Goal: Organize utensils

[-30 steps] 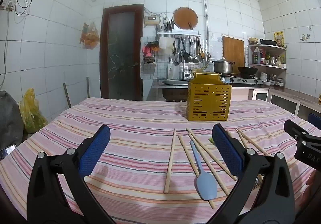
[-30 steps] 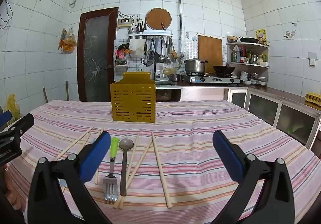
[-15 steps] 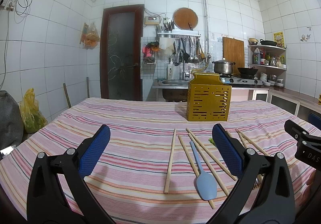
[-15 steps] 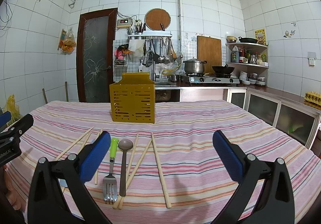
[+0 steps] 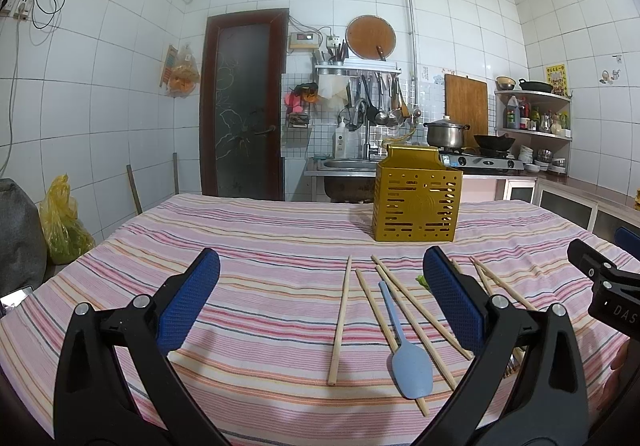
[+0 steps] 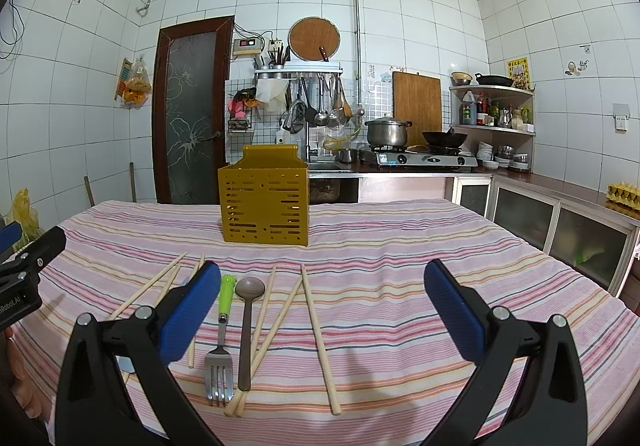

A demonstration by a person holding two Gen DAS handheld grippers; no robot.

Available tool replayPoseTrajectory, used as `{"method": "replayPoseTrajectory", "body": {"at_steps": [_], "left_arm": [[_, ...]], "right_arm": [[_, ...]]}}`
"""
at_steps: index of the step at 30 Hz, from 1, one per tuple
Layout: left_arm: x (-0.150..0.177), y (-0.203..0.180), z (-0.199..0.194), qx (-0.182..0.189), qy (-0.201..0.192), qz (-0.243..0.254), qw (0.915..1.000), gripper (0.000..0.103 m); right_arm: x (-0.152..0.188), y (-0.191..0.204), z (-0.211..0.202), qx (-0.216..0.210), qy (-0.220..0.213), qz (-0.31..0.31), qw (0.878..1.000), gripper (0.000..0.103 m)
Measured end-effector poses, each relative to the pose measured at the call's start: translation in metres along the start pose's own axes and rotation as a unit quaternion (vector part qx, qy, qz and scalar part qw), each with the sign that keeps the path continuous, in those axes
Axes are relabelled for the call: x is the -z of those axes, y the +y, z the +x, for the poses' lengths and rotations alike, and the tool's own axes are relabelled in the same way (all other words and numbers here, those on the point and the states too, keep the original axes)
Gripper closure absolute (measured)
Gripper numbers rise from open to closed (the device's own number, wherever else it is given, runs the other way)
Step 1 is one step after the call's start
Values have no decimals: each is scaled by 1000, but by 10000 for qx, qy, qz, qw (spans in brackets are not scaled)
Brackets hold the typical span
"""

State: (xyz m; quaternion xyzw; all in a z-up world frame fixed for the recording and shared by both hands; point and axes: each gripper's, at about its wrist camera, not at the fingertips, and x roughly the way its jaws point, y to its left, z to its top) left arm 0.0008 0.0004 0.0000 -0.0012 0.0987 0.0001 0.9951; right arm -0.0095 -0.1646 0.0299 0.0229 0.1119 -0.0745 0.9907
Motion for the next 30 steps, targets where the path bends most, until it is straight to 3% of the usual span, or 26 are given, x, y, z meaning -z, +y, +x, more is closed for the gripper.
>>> {"method": "replayPoseTrajectory", "body": {"at_steps": [30], "left_arm": [[0,1,0,11,6,-15,10000,5]], "right_arm": [[0,0,1,2,16,-11,10000,4]]}}
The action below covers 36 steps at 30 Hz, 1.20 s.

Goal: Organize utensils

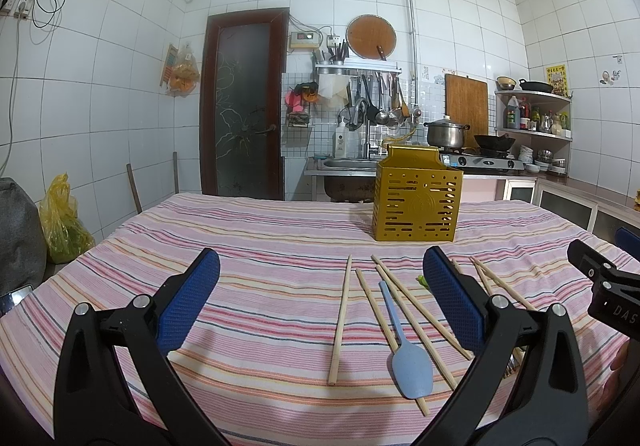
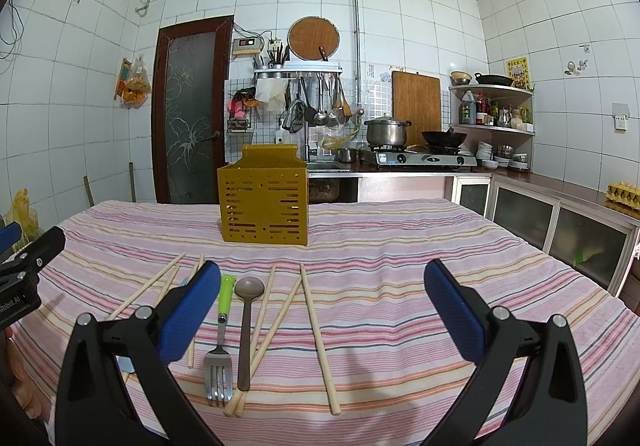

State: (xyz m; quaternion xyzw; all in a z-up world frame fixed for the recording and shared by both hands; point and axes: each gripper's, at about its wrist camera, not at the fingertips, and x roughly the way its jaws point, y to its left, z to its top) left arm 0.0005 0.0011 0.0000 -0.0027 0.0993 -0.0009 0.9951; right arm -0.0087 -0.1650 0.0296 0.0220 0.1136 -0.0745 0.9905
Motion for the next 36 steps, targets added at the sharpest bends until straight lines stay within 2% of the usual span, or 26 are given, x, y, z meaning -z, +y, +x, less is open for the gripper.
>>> {"method": "replayPoseTrajectory", "body": {"at_steps": [36], "left_arm": [[0,-1,6,35,248,-7,9997,5]], "right_arm": [[-1,-6,-1,62,-26,33,10000,4]]}}
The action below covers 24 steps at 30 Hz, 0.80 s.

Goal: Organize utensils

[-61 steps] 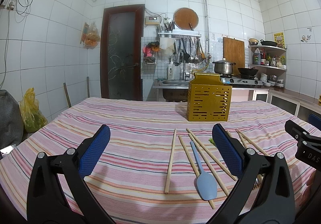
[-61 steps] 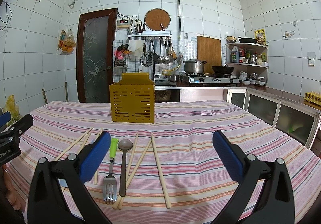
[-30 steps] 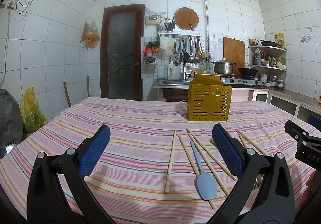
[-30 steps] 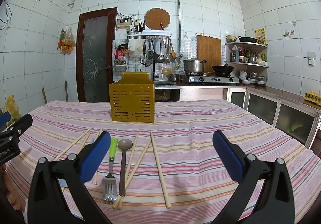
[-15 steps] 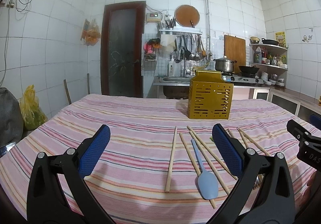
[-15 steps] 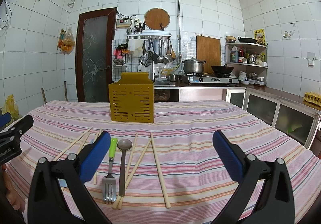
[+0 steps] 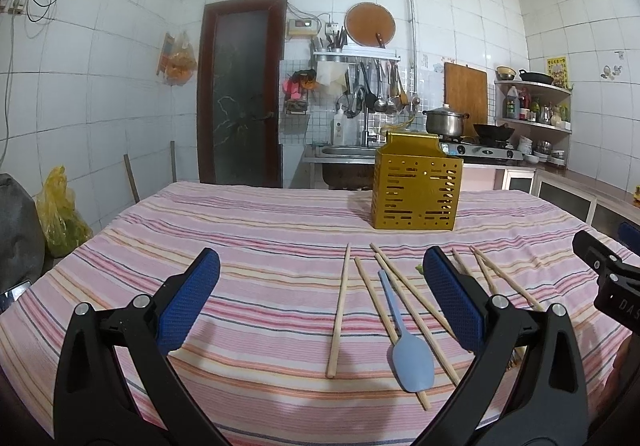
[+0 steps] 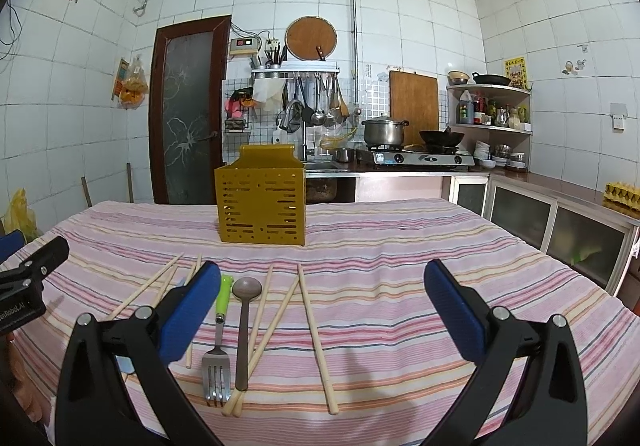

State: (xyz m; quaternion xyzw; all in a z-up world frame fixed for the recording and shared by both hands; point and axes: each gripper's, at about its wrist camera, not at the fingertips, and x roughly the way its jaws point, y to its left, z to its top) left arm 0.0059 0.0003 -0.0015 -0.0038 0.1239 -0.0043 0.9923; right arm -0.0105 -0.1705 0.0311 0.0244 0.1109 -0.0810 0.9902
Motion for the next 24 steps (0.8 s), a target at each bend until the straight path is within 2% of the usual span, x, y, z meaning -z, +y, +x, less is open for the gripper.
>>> {"method": "replayPoseTrajectory", "body": {"at_steps": [14,18,21,24], "left_arm": [[0,1,8,112,228,-57,9997,5],[-1,1,10,88,304,-58,9995,5],[-5,2,19,91,522,-13,9986,5],[-15,5,36,221,834,95,9962,5]], "right_arm": [[0,-9,1,-317,223,265,9989,4],[-1,-8,11,-457,563,233,9971,4],[-3,-7,22,-655,905,189,9936,4],[-8,-10,35,-676,1111,208,9913,4]]}}
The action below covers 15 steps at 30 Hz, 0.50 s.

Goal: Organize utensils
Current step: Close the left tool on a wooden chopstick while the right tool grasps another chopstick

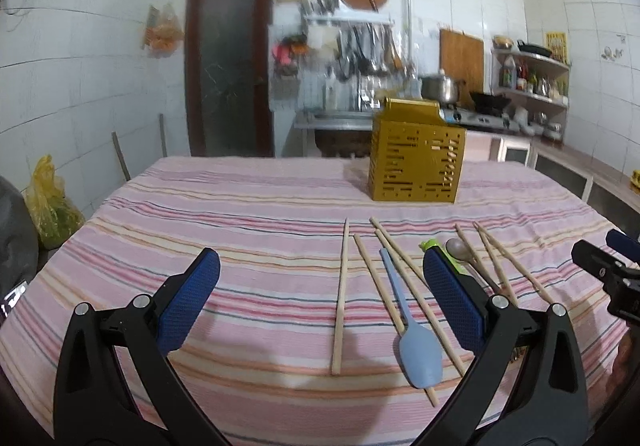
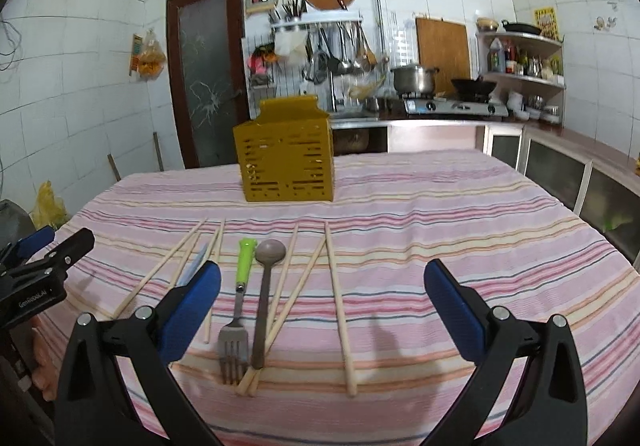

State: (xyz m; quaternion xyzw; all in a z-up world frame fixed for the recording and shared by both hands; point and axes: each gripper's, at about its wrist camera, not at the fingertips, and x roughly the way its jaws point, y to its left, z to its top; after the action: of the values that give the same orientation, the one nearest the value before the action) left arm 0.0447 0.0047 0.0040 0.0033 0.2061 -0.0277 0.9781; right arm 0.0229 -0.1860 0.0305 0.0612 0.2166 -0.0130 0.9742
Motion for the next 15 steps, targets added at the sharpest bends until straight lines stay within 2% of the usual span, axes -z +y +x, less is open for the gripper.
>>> {"method": "replayPoseTrajectory", "body": {"at_steps": [2,5,9,12,15], "left_arm": [[-8,5,7,55,72,13,10000,5],[-29,8,23,17,74,175,9998,5],[-48,6,57,-2,289,338,9990,5],[-50,2,82,91,507,407,9978,5],[-46,2,114,141,957,394,9945,5]], "right_arm": [[-8,-3,6,-23,59,-59,10000,4],[-26,-5,22,239,126,-357,9990,4],[-47,-11,60,233,435,-447,9978,4],[-52,-13,96,125,948,-555,9939,4],[-50,-17,114,257,1177,-520,9914,4]]}}
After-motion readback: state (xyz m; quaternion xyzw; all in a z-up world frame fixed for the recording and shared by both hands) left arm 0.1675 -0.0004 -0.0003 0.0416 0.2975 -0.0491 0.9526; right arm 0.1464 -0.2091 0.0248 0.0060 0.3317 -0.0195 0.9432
